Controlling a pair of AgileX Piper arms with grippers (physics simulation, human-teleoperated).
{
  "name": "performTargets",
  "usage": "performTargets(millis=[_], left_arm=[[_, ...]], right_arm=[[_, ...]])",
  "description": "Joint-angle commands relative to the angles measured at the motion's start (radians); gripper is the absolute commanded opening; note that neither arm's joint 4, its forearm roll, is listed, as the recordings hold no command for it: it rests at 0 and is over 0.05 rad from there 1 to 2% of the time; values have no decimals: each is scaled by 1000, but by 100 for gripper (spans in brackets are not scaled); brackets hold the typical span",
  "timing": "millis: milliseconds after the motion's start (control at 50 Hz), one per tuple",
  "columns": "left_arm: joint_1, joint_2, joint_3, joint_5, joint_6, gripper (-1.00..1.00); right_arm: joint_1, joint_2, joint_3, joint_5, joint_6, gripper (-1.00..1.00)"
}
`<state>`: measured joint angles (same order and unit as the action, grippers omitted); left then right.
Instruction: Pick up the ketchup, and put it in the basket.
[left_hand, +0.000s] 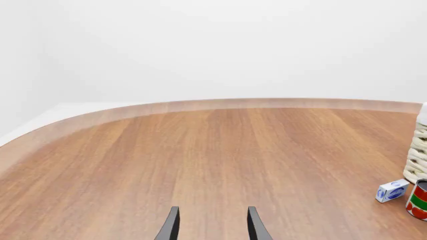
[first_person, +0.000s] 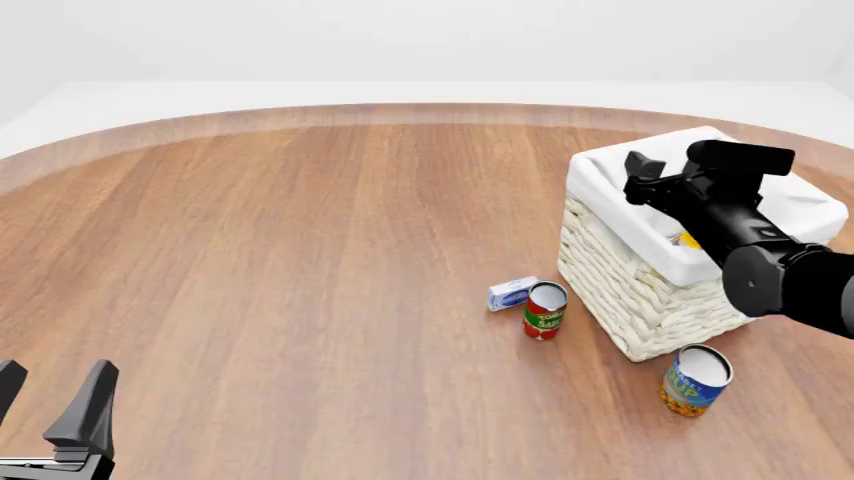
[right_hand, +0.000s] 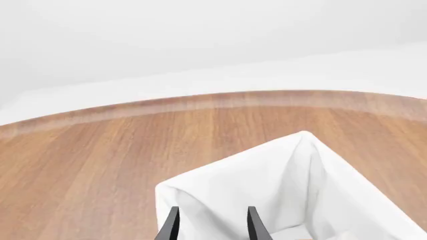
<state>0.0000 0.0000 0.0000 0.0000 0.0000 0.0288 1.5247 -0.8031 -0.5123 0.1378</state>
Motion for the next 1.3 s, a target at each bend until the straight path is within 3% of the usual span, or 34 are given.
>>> performTargets(millis=[20, 820, 1300], left_arm=[[0, 0, 0, 0, 0, 100], [0, 0, 0, 0, 0, 100], [0, 0, 0, 0, 0, 100]], right_arm=[[25, -7, -12, 7, -12, 100], [134, 1, 13, -57, 5, 100], [202, 17, 1, -77, -19, 100]])
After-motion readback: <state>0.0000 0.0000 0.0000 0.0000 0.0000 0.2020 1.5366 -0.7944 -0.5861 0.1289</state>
